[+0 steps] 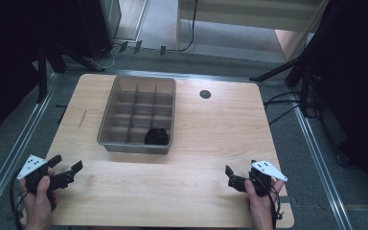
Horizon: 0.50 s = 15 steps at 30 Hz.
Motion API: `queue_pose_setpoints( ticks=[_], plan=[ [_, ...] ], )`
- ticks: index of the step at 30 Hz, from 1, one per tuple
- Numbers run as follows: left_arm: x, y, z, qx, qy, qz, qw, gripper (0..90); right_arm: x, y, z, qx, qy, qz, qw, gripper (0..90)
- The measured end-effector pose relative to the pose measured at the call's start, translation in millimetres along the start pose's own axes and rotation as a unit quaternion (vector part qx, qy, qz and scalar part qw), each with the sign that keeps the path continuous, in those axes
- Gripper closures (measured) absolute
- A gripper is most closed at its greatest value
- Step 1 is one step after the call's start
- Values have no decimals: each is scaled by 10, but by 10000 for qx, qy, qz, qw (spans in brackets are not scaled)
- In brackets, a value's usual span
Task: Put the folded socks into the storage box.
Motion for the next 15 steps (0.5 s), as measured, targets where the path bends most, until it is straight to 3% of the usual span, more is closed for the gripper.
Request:
queue_pose_setpoints(
  ticks=[15],
  plan=[
    [1,-1,-1,-4,10,1,10000,95,501,-200,-279,-155,231,-458,9986,0]
  ],
)
Point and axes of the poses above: each handheld gripper's, and its own axes: y roughly forward along the jaws, z roughly out of its top, x roughly to its right, the point moved 7 cm from there along y, roughly forward along the jaws, and after that the axes turned 8 degrees about -z, right-handed, at the moved point
